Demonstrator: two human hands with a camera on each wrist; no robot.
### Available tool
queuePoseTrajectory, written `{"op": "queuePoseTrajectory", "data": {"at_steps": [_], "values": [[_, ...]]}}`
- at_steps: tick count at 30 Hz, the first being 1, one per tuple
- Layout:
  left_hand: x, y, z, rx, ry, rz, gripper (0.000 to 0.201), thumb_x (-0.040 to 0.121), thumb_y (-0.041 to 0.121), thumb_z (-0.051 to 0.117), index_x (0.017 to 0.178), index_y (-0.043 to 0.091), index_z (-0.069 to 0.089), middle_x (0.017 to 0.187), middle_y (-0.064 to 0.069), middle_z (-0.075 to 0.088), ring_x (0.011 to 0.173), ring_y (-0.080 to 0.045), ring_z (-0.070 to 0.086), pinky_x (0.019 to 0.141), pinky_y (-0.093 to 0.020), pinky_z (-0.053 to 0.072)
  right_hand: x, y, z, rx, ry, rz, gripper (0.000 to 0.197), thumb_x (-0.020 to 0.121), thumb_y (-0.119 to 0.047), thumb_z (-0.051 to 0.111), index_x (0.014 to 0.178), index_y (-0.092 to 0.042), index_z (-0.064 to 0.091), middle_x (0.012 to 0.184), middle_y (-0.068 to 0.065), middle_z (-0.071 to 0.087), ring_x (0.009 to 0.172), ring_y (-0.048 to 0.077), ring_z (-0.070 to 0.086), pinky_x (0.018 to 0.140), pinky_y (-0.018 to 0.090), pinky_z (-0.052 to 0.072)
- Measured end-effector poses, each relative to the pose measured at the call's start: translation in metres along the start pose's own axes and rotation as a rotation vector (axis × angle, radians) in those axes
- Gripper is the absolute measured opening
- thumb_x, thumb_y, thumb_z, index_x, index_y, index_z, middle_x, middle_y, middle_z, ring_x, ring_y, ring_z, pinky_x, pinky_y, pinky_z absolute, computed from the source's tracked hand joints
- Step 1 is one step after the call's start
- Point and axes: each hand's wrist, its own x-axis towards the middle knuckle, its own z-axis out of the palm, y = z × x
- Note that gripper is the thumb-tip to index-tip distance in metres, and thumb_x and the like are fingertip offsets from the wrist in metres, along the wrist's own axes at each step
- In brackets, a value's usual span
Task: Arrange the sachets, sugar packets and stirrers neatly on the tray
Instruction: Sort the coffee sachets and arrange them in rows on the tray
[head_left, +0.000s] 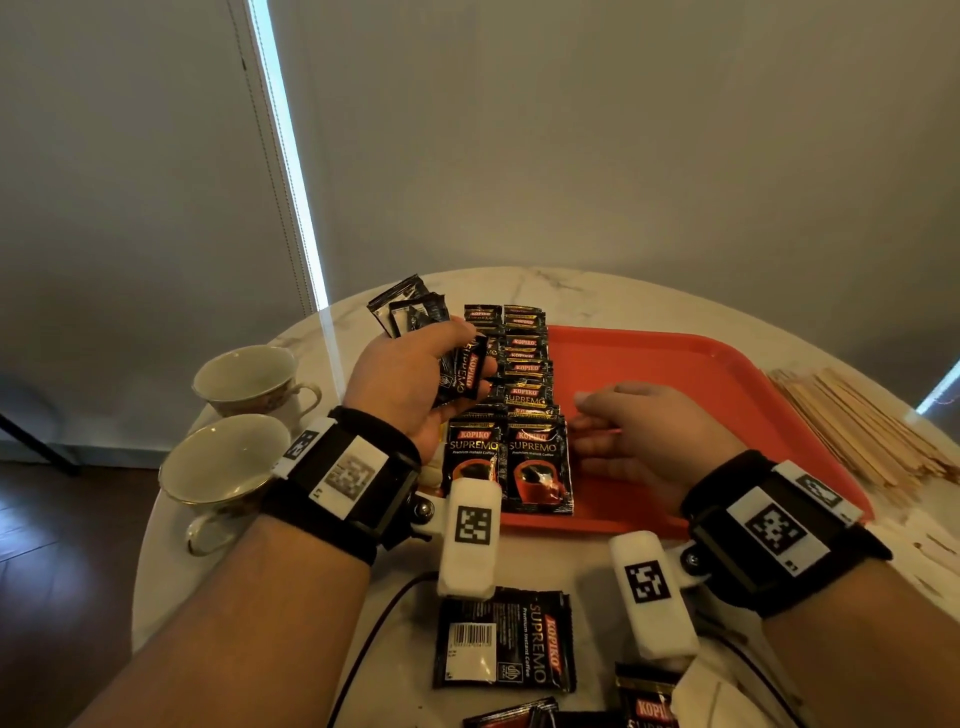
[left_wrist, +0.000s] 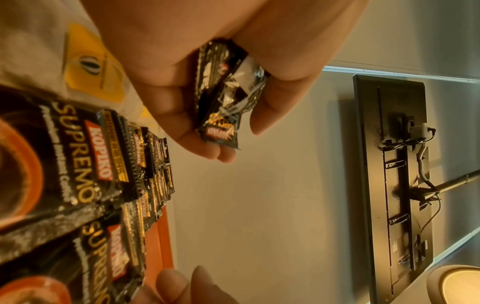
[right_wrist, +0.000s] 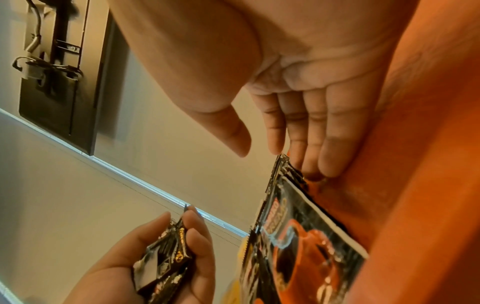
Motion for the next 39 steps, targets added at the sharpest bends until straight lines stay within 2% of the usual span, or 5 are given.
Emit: {"op": "queuePoseTrajectory", "data": {"at_steps": [4, 14, 27, 33, 39], "values": [[-0.002, 0.0, 0.002, -0.036, -0.015, -0.01, 0.006, 0.096, 0.007, 0.063, 0.102, 0.006, 0.064, 0.066, -0.007, 0.075, 0.067, -0.021, 0.072, 0.066, -0.035, 0.06, 0.003, 0.0, -0.001, 0.05, -0.005, 0.005, 0.013, 0.099, -0.022, 0.064, 0.103, -0.01, 0.062, 0.097, 0.01, 0.071, 0.08, 0.024, 0.07, 0.072, 0.038, 0.055], [0.0, -0.004, 0.005, -0.047, 0.063, -0.06, 0.025, 0.092, 0.004, 0.066, 0.117, 0.004, 0.061, 0.113, -0.02, 0.073, 0.091, -0.035, 0.078, 0.062, -0.04, 0.064, 0.048, -0.031, 0.003, 0.367, -0.012, 0.056, 0.052, 0.101, -0.036, 0.058, 0.144, -0.008, 0.047, 0.154, 0.019, 0.042, 0.141, 0.033, 0.042, 0.112, 0.047, 0.037], [0.006, -0.004, 0.005, -0.038, 0.125, -0.071, 0.034, 0.09, 0.008, 0.073, 0.121, 0.002, 0.061, 0.113, -0.016, 0.069, 0.094, -0.031, 0.074, 0.058, -0.036, 0.062, 0.077, -0.045, 0.007, 0.416, -0.04, 0.087, 0.057, 0.103, -0.042, 0.05, 0.15, -0.009, 0.041, 0.158, 0.017, 0.039, 0.146, 0.033, 0.035, 0.12, 0.049, 0.028], [0.01, -0.006, 0.003, -0.04, 0.145, -0.056, 0.039, 0.089, 0.009, 0.075, 0.125, 0.001, 0.061, 0.115, -0.017, 0.069, 0.088, -0.029, 0.075, 0.056, -0.035, 0.061, 0.092, -0.056, 0.019, 0.442, -0.045, 0.066, 0.054, 0.101, -0.045, 0.053, 0.143, -0.011, 0.047, 0.15, 0.02, 0.047, 0.129, 0.035, 0.053, 0.08, 0.043, 0.053], [0.012, -0.004, 0.002, -0.046, 0.125, -0.06, 0.039, 0.09, 0.008, 0.074, 0.126, 0.001, 0.06, 0.11, -0.014, 0.069, 0.083, -0.025, 0.074, 0.058, -0.036, 0.062, 0.105, -0.052, 0.021, 0.436, -0.083, 0.07, 0.054, 0.102, -0.046, 0.052, 0.141, -0.009, 0.047, 0.14, 0.019, 0.054, 0.116, 0.032, 0.061, 0.077, 0.042, 0.053]]}}
